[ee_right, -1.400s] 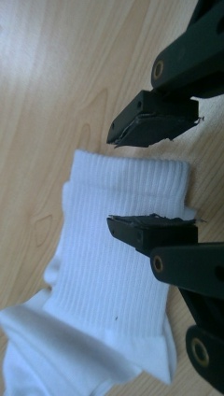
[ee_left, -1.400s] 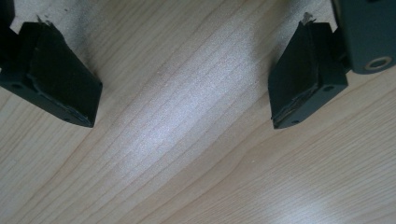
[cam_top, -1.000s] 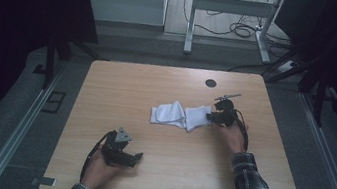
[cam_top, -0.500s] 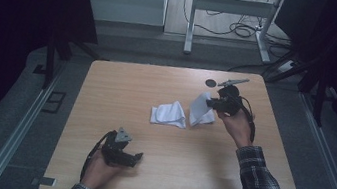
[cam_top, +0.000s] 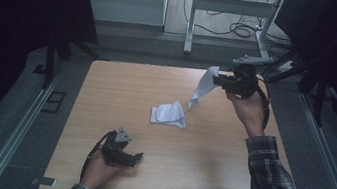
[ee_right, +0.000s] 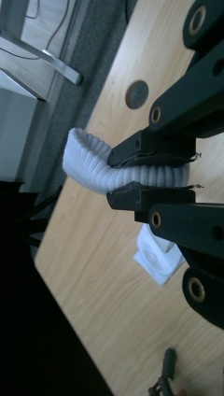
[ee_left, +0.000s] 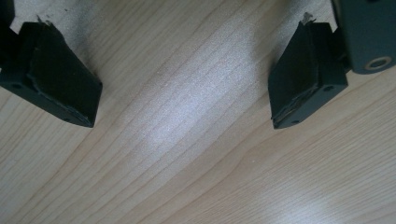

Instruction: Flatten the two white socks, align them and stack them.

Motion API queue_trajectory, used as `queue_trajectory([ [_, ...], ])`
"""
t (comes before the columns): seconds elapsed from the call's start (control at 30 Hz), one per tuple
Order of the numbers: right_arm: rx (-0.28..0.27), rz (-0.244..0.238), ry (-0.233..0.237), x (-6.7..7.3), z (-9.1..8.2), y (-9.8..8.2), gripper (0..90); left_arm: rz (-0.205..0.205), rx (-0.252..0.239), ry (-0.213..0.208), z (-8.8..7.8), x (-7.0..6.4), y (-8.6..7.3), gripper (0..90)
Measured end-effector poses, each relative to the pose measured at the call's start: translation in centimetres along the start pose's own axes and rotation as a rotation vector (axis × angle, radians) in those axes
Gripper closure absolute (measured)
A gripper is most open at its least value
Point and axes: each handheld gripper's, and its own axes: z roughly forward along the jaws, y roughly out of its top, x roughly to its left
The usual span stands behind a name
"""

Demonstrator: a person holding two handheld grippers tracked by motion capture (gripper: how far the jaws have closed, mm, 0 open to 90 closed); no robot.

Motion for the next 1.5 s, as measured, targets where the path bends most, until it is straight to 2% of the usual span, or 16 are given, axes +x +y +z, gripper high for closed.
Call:
queue_trajectory([
  [0.1, 0.004, 0.012, -0.027, -1.0, -1.0, -0.4, 78.8, 0.002, 0.0, 0.001, 0.0, 0.0, 0.0, 10.0],
  [0.2, 0.029, 0.038, -0.042, -2.3, -1.0, -1.6, 78.7, 0.0, 0.0, 0.001, 0.0, 0.0, 0.0, 10.0],
  [0.47, 0.109, 0.097, -0.088, -5.5, 0.0, -5.9, 78.4, -0.002, 0.005, 0.003, 0.0, -0.1, 0.1, 10.0],
  [0.73, 0.139, 0.151, -0.125, -7.8, -0.7, -9.2, 78.3, -0.003, 0.005, 0.003, 0.0, -0.1, 0.1, 10.0],
  [0.9, 0.174, 0.18, -0.153, -9.3, -1.1, -11.9, 78.3, -0.009, 0.002, 0.003, 0.0, -0.1, 0.1, 10.0],
  [1.13, 0.223, 0.217, -0.181, -10.8, -1.4, -15.7, 78.0, -0.011, 0.001, 0.003, 0.0, -0.1, 0.1, 10.0],
  [1.3, 0.256, 0.224, -0.199, -11.4, -1.3, -18.4, 76.8, -0.005, 0.002, 0.003, 0.0, -0.1, 0.1, 10.0],
  [1.5, 0.324, 0.217, -0.221, -11.9, -0.7, -21.4, 74.0, -0.001, 0.004, 0.005, 0.0, 0.0, 0.1, 10.0],
])
